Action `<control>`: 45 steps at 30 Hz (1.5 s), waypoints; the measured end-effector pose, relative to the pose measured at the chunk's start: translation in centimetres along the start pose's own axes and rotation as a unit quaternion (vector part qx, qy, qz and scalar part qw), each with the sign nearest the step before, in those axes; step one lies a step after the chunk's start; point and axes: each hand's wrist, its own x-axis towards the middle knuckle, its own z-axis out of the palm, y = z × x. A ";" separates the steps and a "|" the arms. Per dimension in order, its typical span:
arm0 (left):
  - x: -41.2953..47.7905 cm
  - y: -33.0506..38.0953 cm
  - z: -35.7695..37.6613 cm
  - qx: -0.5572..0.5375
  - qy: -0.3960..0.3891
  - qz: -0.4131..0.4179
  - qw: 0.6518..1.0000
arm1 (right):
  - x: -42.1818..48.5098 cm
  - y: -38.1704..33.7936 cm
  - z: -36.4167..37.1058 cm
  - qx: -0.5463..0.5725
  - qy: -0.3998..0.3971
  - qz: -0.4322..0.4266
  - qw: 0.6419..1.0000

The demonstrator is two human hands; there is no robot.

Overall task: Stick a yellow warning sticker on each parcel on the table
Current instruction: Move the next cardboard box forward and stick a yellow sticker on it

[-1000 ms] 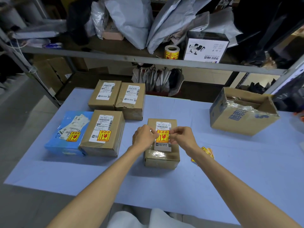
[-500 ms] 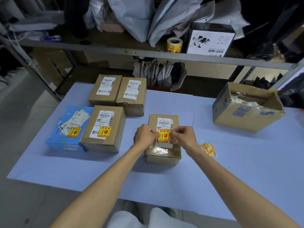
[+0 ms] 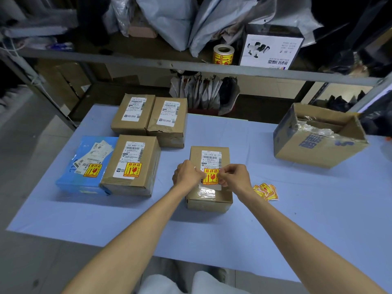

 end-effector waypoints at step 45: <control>-0.3 -1.6 -0.2 -0.118 -0.057 0.069 0.989 | 0.2 1.0 0.0 -0.399 -0.049 -0.270 0.875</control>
